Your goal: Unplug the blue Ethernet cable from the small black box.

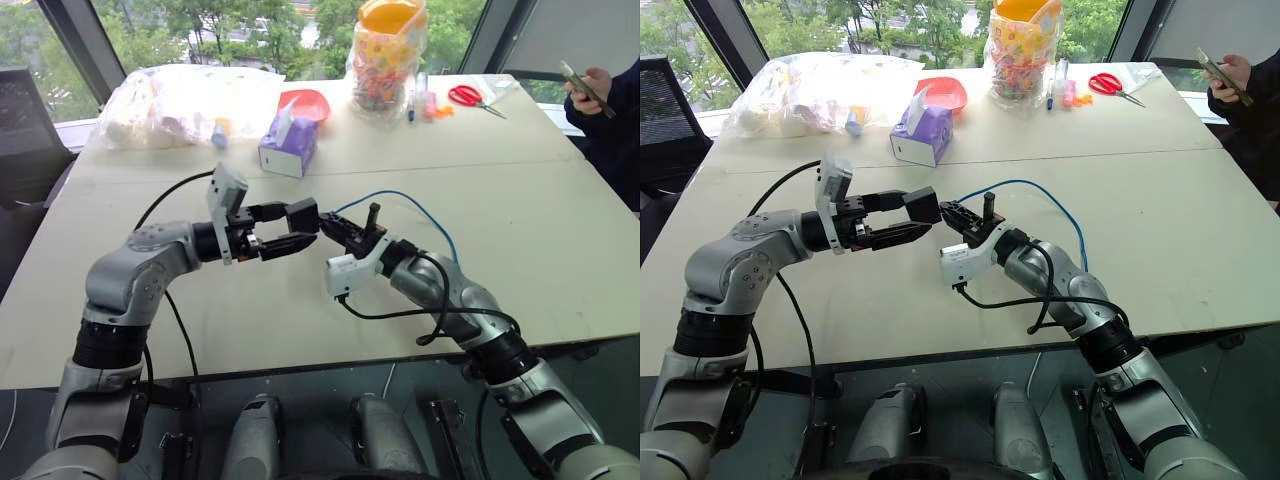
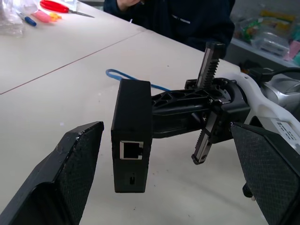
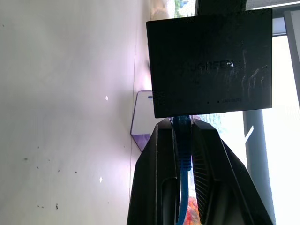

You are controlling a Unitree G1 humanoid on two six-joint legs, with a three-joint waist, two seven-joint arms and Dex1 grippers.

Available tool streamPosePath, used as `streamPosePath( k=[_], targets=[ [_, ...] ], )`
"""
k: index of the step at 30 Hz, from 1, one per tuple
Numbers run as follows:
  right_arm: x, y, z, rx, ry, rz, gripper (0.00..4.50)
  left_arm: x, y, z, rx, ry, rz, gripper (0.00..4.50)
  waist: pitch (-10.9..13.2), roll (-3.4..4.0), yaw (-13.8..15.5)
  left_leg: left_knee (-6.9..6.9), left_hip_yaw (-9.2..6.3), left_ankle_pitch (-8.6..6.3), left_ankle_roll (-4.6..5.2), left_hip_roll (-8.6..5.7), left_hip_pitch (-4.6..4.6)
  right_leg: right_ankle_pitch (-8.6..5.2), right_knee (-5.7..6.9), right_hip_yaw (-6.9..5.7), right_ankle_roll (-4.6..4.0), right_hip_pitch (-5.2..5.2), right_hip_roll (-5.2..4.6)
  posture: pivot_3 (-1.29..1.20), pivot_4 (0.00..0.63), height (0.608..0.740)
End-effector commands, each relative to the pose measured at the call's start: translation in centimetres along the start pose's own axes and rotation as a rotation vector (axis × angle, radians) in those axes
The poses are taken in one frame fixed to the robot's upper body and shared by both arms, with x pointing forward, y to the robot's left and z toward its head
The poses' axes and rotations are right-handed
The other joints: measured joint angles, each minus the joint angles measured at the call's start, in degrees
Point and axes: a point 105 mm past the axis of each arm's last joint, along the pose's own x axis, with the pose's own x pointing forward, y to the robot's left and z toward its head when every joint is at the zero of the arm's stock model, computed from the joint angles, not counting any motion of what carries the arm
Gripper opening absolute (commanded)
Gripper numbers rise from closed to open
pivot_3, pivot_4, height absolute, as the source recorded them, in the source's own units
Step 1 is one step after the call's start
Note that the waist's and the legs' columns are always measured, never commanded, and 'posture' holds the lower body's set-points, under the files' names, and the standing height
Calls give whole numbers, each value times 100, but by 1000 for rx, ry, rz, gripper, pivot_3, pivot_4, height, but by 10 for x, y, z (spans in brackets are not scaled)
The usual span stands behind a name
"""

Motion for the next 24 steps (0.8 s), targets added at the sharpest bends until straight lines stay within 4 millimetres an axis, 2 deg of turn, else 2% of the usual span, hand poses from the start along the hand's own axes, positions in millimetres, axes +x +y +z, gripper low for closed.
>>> streamPosePath(
  k=[1,3,4,5,8,13,16,20,22,24],
  targets=[
    [-2,-23,5,-40,-21,-85,31,3,-1,11,42,-29,-3,4500,0,-1,2,0,0,0,0,0,0,0,0,0,0,0,0,0,150,735],
    [-3,-27,5,-44,-24,-96,31,4,0,11,42,-32,-1,4500,0,-1,8,0,0,0,0,0,0,0,-1,0,0,0,0,0,150,735],
    [-4,-28,5,-43,-25,-97,0,5,1,10,45,-33,4,3962,0,-1,12,0,-1,0,0,0,0,0,-1,0,0,1,0,0,150,735],
    [-4,-29,5,-42,-28,-98,0,5,1,10,48,-33,7,3713,0,-1,16,1,0,0,0,0,0,0,-1,0,0,2,0,0,150,735],
    [-5,-31,6,-43,-32,-99,0,6,3,7,63,-22,12,2394,0,-2,21,1,0,0,0,0,0,-1,-3,0,-1,3,0,0,150,735],
    [-8,-38,8,-51,-41,-107,0,9,4,1,70,-5,5,530,0,-2,76,1,-1,0,0,0,0,-1,-4,0,-2,3,0,0,150,735],
    [-9,-39,10,-39,-48,-103,0,9,4,0,73,0,1,508,0,-2,104,1,0,0,0,0,0,-2,-6,0,-3,3,0,0,150,735],
    [-11,-41,8,212,-76,-2,1840,7,6,14,53,-26,-41,508,1,-4,133,3,-2,0,1,-1,-1,-2,-7,-1,-3,7,0,0,150,735],
    [-15,-32,6,370,-76,114,2734,5,7,14,78,-14,-55,508,1,-5,129,4,-3,0,1,-1,2,-2,-13,-2,-3,17,0,0,150,735],
    [-23,-41,2,600,-94,198,3788,-3,5,15,111,10,-103,508,1,-4,124,3,-3,0,1,0,7,-2,-17,-2,-3,22,1,0,150,735]
  ],
)
